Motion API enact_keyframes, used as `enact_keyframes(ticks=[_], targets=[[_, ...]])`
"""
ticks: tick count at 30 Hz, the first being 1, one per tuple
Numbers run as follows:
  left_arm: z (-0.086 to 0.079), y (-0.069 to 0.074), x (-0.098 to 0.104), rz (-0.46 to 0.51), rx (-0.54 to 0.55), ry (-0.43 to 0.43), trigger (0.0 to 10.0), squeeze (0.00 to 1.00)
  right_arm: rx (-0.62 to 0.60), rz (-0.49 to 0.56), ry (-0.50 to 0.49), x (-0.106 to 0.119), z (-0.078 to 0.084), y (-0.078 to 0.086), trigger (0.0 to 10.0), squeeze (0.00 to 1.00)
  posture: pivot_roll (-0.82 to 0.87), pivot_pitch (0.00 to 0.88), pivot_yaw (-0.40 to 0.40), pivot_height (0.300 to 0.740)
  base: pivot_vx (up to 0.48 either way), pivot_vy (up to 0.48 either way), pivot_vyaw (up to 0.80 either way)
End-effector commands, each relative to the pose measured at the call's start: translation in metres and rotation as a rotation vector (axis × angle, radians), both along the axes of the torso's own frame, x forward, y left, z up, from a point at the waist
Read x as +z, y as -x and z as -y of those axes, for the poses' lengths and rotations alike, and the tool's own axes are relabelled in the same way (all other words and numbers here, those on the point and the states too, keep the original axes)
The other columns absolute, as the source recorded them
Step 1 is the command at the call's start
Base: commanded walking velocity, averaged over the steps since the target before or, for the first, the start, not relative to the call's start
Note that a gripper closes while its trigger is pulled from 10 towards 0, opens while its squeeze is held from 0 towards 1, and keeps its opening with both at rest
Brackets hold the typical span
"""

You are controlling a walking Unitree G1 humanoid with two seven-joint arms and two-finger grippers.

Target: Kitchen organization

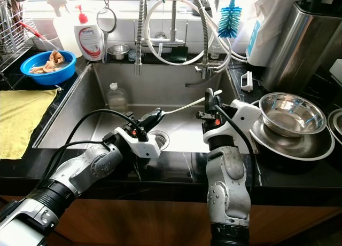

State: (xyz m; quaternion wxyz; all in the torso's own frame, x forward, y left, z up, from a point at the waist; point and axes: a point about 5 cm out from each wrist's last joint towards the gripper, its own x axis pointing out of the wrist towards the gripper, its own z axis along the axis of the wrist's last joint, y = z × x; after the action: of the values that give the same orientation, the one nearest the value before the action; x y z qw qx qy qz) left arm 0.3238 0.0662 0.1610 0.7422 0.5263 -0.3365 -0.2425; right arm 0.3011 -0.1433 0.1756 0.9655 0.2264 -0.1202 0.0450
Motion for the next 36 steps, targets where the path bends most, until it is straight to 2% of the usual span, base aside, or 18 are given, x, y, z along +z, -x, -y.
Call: enact_keyframes(ticks=[1, 29, 30, 31, 32, 33, 36], targets=[[-0.038, -0.009, 0.002, 0.018, 0.123, -0.032, 10.0, 0.00, 0.320, -0.071, -0.662, 0.008, 0.009, 0.056, 10.0, 0.00, 0.00, 0.000, -0.090, 0.719, 0.000, 0.000, 0.00], [-0.038, -0.009, 0.002, 0.018, 0.123, -0.032, 10.0, 0.00, 0.320, -0.071, -0.662, 0.008, 0.009, 0.056, 10.0, 0.00, 0.00, 0.000, -0.090, 0.719, 0.000, 0.000, 0.00], [-0.038, -0.009, 0.002, 0.015, 0.124, -0.028, 10.0, 0.00, 0.319, -0.072, -0.662, 0.007, 0.009, 0.056, 10.0, 0.00, 0.00, 0.000, 0.000, 0.719, 0.000, 0.000, 0.00], [-0.038, -0.009, 0.002, 0.015, 0.124, -0.028, 10.0, 0.00, 0.319, -0.072, -0.662, 0.007, 0.009, 0.056, 10.0, 0.00, 0.00, 0.000, 0.000, 0.719, 0.000, 0.000, 0.00], [-0.083, -0.031, 0.062, 0.153, 0.372, 0.367, 10.0, 0.00, 0.256, 0.160, -0.724, 0.036, 0.025, 0.059, 10.0, 0.00, 0.01, 0.000, 0.000, 0.719, 0.000, 0.000, 0.00], [-0.106, -0.035, 0.088, 0.222, 0.473, 0.559, 10.0, 0.00, 0.242, 0.268, -0.756, 0.048, 0.031, 0.063, 10.0, 0.00, 0.01, 0.000, 0.000, 0.719, 0.000, 0.000, 0.00], [-0.109, -0.035, 0.099, 0.262, 0.484, 0.582, 10.0, 0.00, 0.278, 0.292, -0.763, 0.051, 0.028, 0.066, 10.0, 0.00, 0.01, 0.000, 0.000, 0.719, 0.000, 0.000, 0.00]])
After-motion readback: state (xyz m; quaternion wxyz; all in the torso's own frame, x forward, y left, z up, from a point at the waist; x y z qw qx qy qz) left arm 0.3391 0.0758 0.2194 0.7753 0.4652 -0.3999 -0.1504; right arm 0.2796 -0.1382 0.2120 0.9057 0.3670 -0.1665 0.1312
